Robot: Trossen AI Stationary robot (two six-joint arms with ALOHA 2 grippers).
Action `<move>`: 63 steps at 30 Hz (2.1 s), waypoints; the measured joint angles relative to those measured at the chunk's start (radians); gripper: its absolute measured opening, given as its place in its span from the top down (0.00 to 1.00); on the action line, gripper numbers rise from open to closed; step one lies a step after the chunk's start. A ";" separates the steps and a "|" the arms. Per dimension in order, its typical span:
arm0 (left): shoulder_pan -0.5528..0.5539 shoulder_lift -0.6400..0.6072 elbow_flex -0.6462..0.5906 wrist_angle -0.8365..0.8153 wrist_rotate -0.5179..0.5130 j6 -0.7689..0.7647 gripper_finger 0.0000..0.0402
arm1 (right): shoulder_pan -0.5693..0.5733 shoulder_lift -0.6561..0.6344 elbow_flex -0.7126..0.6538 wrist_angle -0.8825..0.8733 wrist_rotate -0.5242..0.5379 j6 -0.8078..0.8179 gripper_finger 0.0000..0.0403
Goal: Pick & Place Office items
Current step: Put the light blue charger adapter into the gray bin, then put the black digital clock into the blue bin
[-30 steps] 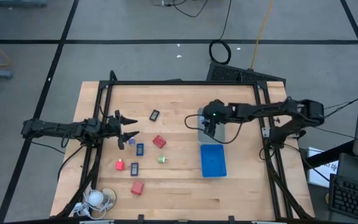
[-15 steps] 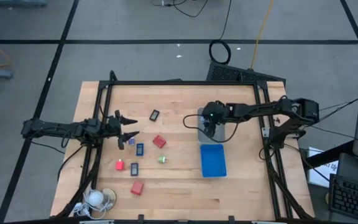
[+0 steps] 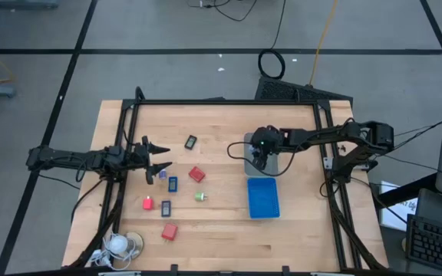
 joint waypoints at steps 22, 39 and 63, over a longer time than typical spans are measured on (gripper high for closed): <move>0.000 0.000 0.000 0.000 0.000 -0.002 0.33 | 0.000 0.000 -0.005 0.074 0.000 0.003 0.38; 0.000 0.000 0.000 -0.001 0.000 -0.001 0.33 | 0.017 -0.107 -0.005 0.057 -0.002 -0.026 0.34; 0.000 0.000 0.002 0.062 -0.006 -0.156 0.33 | 0.258 -0.747 -0.326 0.309 -0.005 -0.150 0.38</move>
